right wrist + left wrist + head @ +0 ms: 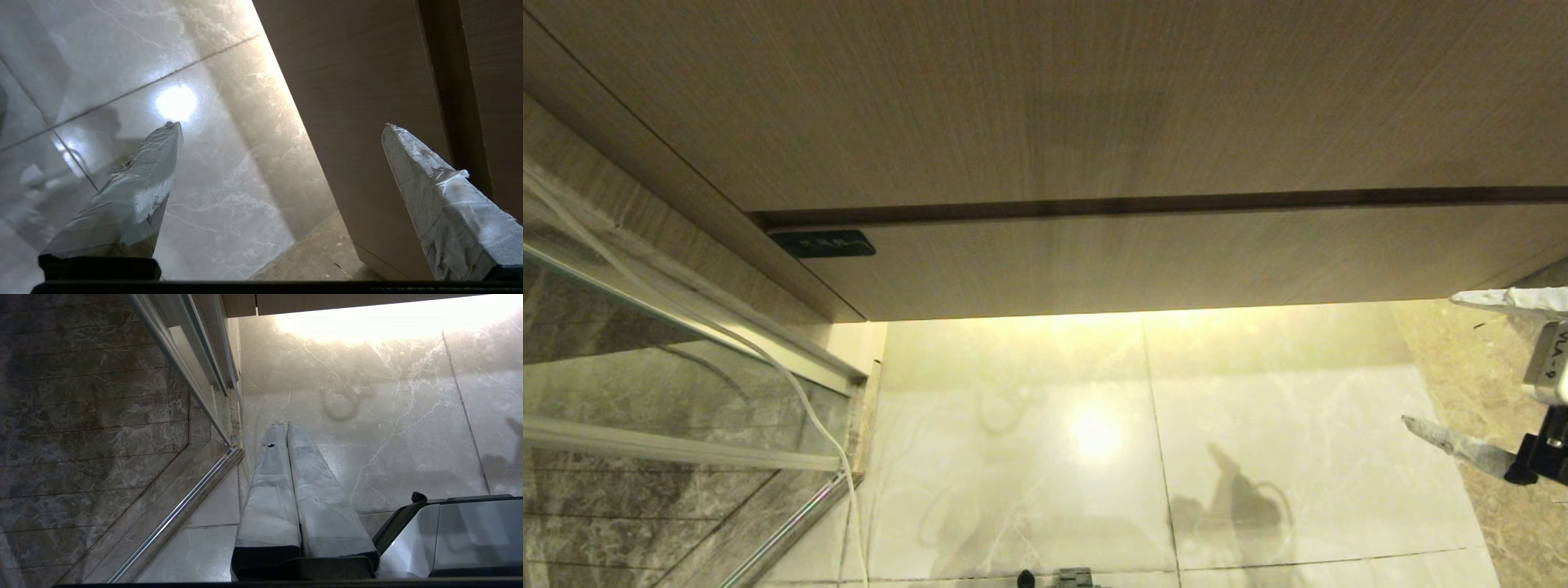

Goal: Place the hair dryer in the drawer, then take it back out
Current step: Pull open the drawer

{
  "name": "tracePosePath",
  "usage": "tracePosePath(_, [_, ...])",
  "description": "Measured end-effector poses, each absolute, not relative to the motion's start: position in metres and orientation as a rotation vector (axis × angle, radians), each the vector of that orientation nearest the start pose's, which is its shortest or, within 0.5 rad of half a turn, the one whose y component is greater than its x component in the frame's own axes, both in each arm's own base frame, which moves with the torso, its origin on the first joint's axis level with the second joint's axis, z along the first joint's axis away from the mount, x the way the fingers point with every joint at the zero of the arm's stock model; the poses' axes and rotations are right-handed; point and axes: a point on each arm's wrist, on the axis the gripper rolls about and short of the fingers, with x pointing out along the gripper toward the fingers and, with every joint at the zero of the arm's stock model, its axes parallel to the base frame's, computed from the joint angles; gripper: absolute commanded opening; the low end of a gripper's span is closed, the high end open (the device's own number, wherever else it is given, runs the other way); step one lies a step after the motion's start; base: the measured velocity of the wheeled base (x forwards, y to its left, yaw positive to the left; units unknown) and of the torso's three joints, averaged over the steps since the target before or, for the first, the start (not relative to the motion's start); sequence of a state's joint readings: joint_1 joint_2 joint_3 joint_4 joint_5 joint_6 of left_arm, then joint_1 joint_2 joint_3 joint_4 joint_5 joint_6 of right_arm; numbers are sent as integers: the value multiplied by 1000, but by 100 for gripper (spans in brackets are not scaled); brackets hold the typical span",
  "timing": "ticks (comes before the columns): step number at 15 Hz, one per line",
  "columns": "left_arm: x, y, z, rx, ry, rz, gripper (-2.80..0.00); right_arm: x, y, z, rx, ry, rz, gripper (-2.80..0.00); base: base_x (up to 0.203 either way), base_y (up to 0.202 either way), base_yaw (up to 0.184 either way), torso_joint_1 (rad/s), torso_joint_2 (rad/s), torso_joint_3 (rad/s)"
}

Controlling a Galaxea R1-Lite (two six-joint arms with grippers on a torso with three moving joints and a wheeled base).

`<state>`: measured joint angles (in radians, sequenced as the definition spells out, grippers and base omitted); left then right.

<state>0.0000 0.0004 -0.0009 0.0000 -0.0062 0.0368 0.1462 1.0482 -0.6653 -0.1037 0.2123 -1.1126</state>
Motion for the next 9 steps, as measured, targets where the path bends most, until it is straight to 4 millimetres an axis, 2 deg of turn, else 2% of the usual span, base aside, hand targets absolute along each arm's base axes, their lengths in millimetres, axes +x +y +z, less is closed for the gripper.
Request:
tracePosePath(5, [-23,0,76,37,0,-6,-280,138,36,247,-987,5,544,0,0,0,0,0,0,0])
tracePosePath(9, [-23,0,76,36,-1,-6,-280,160,51,252,-960,3,606,0,0,0,0,0,0,0])
